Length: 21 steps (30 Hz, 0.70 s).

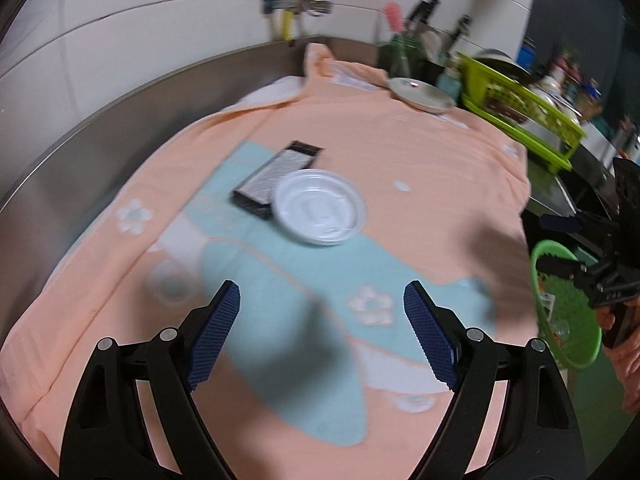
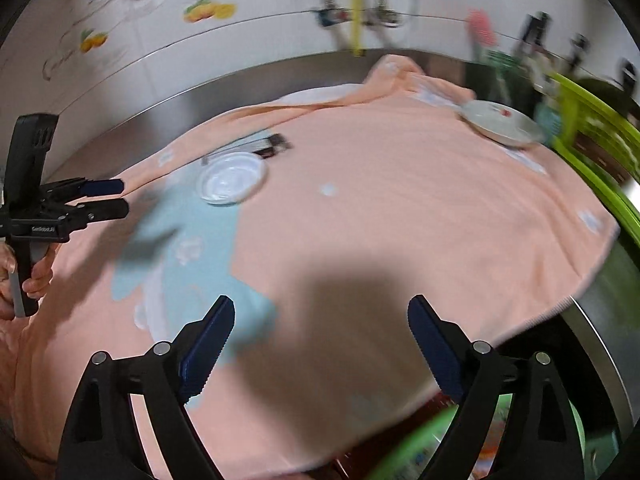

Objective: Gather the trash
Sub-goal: 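Move both tools back over the towel toward the white lid and black box, then grasp the white cup lid with the right tool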

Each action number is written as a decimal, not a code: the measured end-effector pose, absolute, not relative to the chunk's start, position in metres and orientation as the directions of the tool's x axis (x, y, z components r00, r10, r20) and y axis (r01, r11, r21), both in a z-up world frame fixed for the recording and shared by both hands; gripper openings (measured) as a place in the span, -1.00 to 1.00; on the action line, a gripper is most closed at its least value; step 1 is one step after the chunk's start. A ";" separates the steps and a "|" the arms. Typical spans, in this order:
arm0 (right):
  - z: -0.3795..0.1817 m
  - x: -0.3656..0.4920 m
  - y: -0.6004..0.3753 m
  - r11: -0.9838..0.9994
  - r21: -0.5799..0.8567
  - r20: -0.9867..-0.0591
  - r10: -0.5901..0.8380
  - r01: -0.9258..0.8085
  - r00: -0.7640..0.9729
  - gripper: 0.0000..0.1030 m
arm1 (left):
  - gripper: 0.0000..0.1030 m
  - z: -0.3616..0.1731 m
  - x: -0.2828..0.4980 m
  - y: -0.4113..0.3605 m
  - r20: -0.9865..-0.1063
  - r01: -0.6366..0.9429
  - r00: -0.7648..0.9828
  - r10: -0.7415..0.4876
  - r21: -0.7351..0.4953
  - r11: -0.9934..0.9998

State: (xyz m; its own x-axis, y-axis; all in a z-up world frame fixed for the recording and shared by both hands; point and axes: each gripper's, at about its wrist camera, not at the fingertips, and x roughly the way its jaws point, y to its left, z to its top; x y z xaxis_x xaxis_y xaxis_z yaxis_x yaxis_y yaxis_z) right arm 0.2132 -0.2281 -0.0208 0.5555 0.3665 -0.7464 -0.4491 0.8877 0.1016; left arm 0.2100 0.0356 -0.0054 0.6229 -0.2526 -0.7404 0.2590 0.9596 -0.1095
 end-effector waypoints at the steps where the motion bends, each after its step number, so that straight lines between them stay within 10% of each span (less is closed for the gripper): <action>1: -0.021 0.217 -0.219 0.880 0.099 -0.749 0.373 -0.464 0.548 0.69 | 0.61 -0.006 0.210 0.040 -0.739 0.250 0.625 -0.251 -0.115 0.961; 21: -0.059 0.316 -0.068 0.773 0.038 -0.821 0.385 -0.633 0.421 0.74 | 0.62 -0.020 0.236 0.120 -0.733 0.120 0.644 -0.220 -0.187 0.975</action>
State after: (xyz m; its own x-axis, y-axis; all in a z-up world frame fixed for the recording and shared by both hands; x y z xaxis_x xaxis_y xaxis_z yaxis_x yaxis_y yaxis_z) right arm 0.3157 -0.0684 -0.0589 0.4210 0.3850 -0.8213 -0.6329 0.7733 0.0381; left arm 0.2363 0.1200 -0.0203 0.6440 -0.2196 -0.7328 0.1200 0.9751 -0.1866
